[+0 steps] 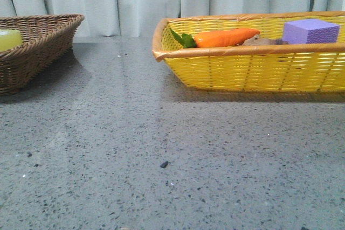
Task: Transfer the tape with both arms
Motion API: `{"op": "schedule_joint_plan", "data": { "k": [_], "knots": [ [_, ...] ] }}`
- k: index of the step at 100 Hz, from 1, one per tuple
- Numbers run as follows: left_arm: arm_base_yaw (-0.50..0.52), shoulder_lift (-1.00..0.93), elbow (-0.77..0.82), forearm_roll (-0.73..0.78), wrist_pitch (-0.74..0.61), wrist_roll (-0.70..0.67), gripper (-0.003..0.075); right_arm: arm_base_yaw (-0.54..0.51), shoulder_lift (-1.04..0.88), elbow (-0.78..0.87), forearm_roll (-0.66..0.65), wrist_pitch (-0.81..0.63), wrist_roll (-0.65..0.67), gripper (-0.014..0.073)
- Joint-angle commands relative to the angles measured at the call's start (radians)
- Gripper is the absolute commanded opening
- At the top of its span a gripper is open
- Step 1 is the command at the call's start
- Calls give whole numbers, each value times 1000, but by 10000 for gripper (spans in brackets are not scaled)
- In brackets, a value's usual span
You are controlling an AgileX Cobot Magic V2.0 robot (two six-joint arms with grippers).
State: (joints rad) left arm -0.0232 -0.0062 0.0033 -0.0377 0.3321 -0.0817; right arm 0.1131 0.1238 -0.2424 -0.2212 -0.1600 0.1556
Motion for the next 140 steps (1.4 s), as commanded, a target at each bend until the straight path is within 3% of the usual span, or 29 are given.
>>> {"op": "schedule_joint_plan", "data": {
  "k": [1, 29, 54, 87, 140],
  "knots": [
    [-5, -30, 9, -2, -47, -11, -20, -83, -10, 55, 98, -218, -26, -74],
    [-5, -30, 9, -2, -47, -11, -20, -215, -110, 277, 271, -203, -26, -74],
    [-5, -30, 9, -2, -47, -11, -20, -251, -155, 274, 266, 184, -36, -74],
    [-5, -30, 9, -2, -47, -11, -20, -251, -155, 274, 229, 474, -36, -74],
    [-5, -30, 9, -2, -47, -11, -20, -251, -155, 274, 229, 478, -36, -74]
  ]
}}
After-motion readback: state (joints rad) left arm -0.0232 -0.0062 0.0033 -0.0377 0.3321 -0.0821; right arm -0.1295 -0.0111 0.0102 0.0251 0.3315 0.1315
